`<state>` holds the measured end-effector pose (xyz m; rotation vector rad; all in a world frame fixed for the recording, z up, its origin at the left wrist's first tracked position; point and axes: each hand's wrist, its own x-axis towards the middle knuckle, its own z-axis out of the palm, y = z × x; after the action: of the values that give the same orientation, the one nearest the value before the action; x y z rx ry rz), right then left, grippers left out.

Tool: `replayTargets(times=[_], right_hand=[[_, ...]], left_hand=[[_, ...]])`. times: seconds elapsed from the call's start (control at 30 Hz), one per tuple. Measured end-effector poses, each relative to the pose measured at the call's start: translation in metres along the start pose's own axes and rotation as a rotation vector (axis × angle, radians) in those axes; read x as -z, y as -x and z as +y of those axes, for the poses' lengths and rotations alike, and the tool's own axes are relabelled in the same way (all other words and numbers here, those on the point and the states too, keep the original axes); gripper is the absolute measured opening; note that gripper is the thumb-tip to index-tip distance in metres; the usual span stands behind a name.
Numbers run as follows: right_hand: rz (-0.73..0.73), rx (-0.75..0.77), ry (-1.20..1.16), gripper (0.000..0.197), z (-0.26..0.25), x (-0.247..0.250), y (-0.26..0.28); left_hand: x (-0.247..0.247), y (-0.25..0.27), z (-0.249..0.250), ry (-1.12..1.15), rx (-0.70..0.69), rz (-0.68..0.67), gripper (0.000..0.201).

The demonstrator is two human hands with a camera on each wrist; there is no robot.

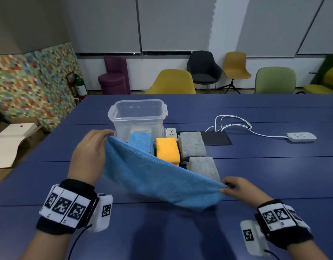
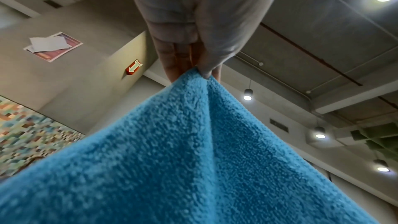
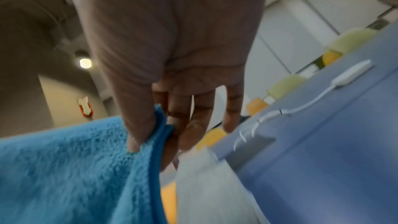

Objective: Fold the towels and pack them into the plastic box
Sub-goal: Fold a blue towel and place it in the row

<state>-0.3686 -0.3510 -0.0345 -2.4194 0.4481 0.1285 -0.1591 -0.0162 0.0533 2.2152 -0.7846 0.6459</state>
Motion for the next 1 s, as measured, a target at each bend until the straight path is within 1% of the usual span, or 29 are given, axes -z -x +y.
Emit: replayTargets(times=[0.07,0.1,0.2,0.27,0.33,0.37,0.4,0.47,0.5,0.53,0.6,0.63,0.67,0.7,0.8,0.87,0.93,1.0], right_hand=[[0.083,0.004,-0.028,0.014,-0.003,0.018,0.012],[0.11,0.024,-0.037,0.014,-0.007,0.029,0.02],[0.158,0.069,-0.072,0.021,-0.024,0.067,0.046],[0.175,0.07,-0.135,0.021,-0.03,0.09,0.058],[0.18,0.041,-0.077,0.022,-0.028,0.102,0.051],[0.171,0.004,0.011,0.025,-0.024,0.102,0.041],[0.152,-0.036,0.104,0.022,-0.018,0.099,0.025],[0.075,-0.116,0.271,0.011,0.002,0.082,-0.015],[0.012,-0.157,0.341,0.015,0.011,0.069,-0.033],[-0.063,-0.199,0.409,0.016,0.019,0.054,-0.048],[-0.17,-0.256,0.51,0.013,0.024,0.028,-0.066],[-0.201,-0.268,0.55,0.014,0.026,0.018,-0.071],[-0.217,-0.282,0.582,0.015,0.029,0.01,-0.076],[-0.218,-0.299,0.615,0.018,0.031,0.005,-0.078],[-0.194,-0.33,0.733,0.028,0.034,0.0,-0.079],[-0.17,-0.291,0.821,0.016,0.035,-0.001,-0.076],[-0.141,-0.262,0.874,0.023,0.036,-0.002,-0.073],[-0.113,-0.207,0.886,0.022,0.037,-0.002,-0.067]], left_hand=[[0.005,0.004,0.0,0.045,0.0,-0.002,0.028],[0.009,0.006,0.001,0.078,-0.008,-0.002,0.03],[0.027,0.008,0.004,0.209,-0.01,-0.022,0.039],[0.03,0.005,0.002,0.257,0.007,-0.088,0.037],[0.015,0.002,-0.007,0.225,0.047,-0.202,0.031],[0.0,0.001,-0.014,0.184,0.079,-0.264,0.027],[-0.019,-0.001,-0.023,0.13,0.121,-0.327,0.023],[-0.062,-0.003,-0.043,0.004,0.19,-0.478,0.02],[-0.082,-0.003,-0.05,-0.074,0.189,-0.576,0.021],[-0.1,-0.001,-0.055,-0.171,0.164,-0.69,0.022],[-0.127,0.006,-0.061,-0.347,0.068,-0.896,0.026],[-0.137,0.01,-0.063,-0.408,0.016,-0.97,0.027],[-0.144,0.013,-0.064,-0.461,-0.031,-1.016,0.028],[-0.149,0.017,-0.065,-0.513,-0.068,-1.042,0.029],[-0.16,0.023,-0.067,-0.643,-0.194,-1.05,0.028],[-0.162,0.024,-0.066,-0.715,-0.277,-1.039,0.027],[-0.159,0.021,-0.065,-0.744,-0.305,-0.998,0.027],[-0.156,0.02,-0.065,-0.722,-0.294,-0.93,0.026]])
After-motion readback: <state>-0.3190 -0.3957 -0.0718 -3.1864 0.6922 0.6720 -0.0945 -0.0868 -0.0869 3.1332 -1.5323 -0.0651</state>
